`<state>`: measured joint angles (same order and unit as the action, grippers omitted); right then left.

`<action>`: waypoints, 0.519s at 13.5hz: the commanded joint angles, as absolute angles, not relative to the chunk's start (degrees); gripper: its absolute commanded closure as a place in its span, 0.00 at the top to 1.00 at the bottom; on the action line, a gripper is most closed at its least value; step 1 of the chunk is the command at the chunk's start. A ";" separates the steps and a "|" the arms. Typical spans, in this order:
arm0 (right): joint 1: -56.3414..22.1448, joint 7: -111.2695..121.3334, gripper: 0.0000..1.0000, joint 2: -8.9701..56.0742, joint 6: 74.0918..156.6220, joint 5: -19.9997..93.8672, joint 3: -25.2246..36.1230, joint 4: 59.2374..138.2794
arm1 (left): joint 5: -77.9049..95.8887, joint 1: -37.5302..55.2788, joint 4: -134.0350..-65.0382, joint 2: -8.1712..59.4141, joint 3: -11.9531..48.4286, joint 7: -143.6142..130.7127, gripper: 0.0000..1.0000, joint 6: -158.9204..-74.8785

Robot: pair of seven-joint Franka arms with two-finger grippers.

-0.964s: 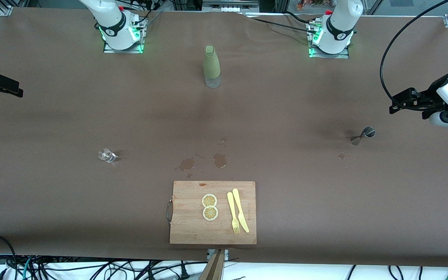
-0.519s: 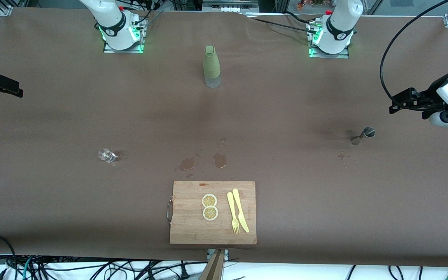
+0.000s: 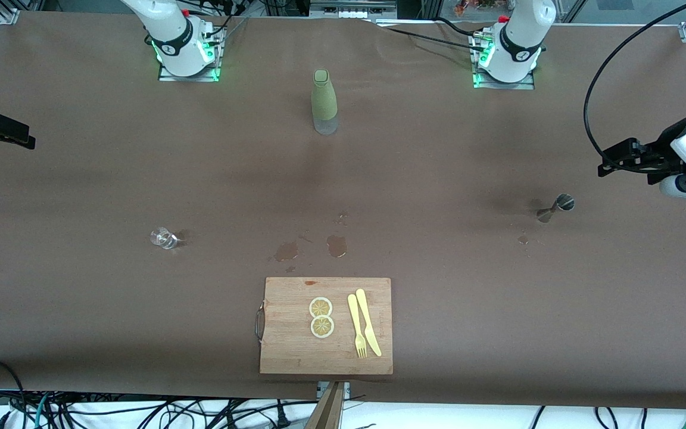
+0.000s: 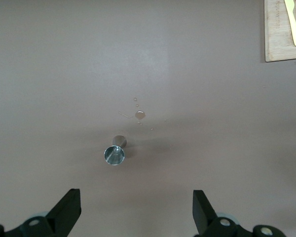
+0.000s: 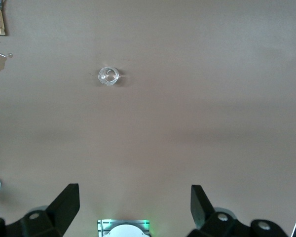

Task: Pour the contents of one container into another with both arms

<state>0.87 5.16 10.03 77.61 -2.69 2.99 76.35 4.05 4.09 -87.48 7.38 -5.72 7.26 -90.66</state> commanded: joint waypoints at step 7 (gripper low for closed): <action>1.06 5.63 1.00 10.37 77.43 -2.37 3.08 75.41 | 5.45 3.60 -89.12 7.03 -6.15 9.05 1.00 -90.53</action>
<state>0.88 5.16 10.04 77.61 -2.69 3.01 76.35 4.05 4.02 -88.80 7.41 -6.06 7.31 -90.66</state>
